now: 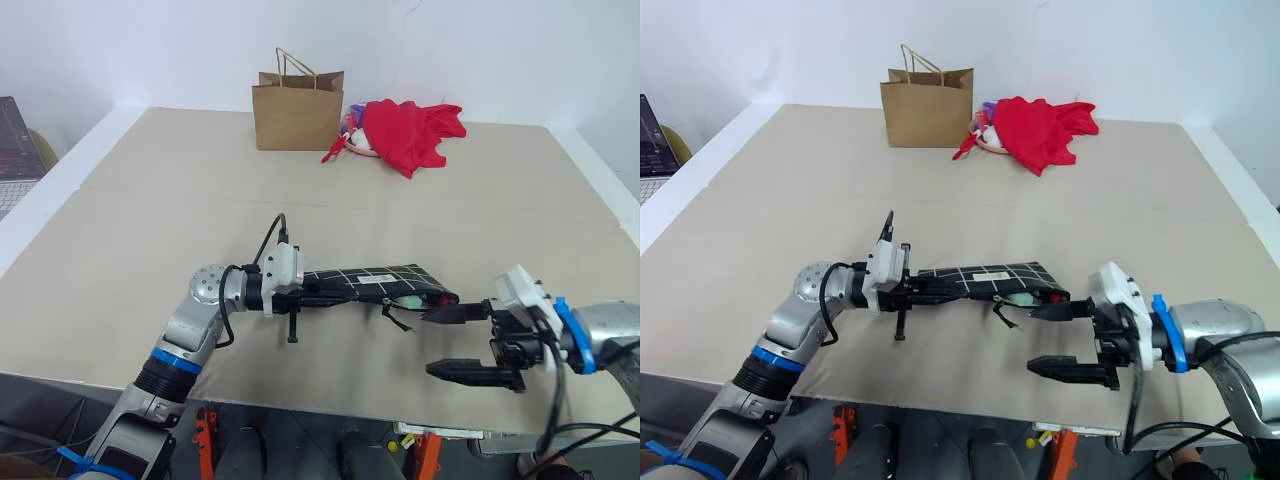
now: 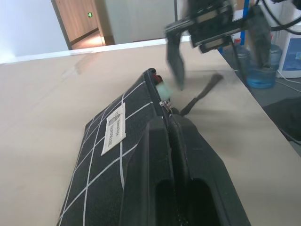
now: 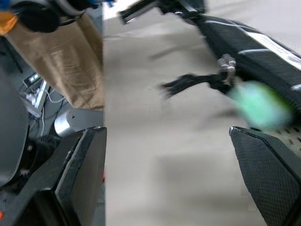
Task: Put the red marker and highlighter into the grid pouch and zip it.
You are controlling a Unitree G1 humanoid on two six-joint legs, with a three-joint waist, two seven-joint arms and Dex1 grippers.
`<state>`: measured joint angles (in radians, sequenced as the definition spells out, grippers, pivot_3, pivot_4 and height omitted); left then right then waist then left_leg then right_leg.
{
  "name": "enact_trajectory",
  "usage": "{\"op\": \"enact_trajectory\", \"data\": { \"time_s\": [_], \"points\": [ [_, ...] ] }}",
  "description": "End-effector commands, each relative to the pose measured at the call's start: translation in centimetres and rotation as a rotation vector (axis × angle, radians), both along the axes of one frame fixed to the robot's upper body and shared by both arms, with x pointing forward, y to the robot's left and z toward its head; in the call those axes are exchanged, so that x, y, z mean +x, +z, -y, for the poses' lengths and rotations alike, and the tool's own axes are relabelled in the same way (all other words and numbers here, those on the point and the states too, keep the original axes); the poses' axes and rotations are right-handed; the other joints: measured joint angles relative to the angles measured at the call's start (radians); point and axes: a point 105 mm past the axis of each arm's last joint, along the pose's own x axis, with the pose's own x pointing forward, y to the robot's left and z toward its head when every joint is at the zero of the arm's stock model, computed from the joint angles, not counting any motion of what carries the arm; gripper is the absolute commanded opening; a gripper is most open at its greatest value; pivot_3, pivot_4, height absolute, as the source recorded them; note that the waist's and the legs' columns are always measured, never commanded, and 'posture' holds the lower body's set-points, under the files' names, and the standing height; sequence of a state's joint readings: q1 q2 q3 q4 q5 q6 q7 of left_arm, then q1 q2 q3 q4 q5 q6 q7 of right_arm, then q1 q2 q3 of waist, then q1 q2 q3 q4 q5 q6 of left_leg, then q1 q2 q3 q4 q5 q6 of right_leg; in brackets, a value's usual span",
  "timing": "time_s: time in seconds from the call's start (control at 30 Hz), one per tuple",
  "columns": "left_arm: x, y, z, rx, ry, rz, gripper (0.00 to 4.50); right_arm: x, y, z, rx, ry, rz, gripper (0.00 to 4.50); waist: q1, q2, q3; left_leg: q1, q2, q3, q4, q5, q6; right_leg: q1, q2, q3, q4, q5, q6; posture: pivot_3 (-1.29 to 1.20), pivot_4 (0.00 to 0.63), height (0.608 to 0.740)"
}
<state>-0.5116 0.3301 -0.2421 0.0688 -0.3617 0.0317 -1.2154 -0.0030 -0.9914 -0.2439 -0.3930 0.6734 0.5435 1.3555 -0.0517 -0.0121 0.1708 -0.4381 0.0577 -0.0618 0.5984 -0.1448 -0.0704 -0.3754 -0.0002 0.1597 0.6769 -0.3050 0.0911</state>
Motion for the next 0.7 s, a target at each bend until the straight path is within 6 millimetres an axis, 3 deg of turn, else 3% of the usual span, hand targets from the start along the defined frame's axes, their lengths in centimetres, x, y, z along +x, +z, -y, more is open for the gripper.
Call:
{"op": "enact_trajectory", "data": {
  "time_s": [0.03,0.17,0.7],
  "points": [
    [0.1,1.4,-0.4,-0.027,-0.017,0.020,0.00,0.1,1.8,-0.4,-0.013,0.075,0.253,4.47,-0.001,0.000,0.000,0.000,0.000,0.000,0.000,0.000,0.000,0.000,0.000,0.000,0.000,0.000,0.000,0.00,0.150,0.740],
    [-0.1,1.4,-0.4,-0.024,-0.035,0.004,0.00,1.1,2.1,-0.9,0.000,0.076,0.451,4.47,-0.001,-0.001,0.000,0.000,0.000,0.000,0.001,0.001,-0.001,0.001,0.000,0.000,0.000,0.001,0.000,0.00,0.150,0.740],
    [-0.1,1.5,-0.4,-0.024,-0.036,0.002,0.00,1.2,1.9,-0.8,-0.002,0.083,0.474,4.47,0.003,-0.001,0.000,0.000,0.000,0.000,0.000,0.001,-0.001,0.001,0.000,0.000,0.000,0.001,0.000,0.00,0.150,0.740]
  ]
}}
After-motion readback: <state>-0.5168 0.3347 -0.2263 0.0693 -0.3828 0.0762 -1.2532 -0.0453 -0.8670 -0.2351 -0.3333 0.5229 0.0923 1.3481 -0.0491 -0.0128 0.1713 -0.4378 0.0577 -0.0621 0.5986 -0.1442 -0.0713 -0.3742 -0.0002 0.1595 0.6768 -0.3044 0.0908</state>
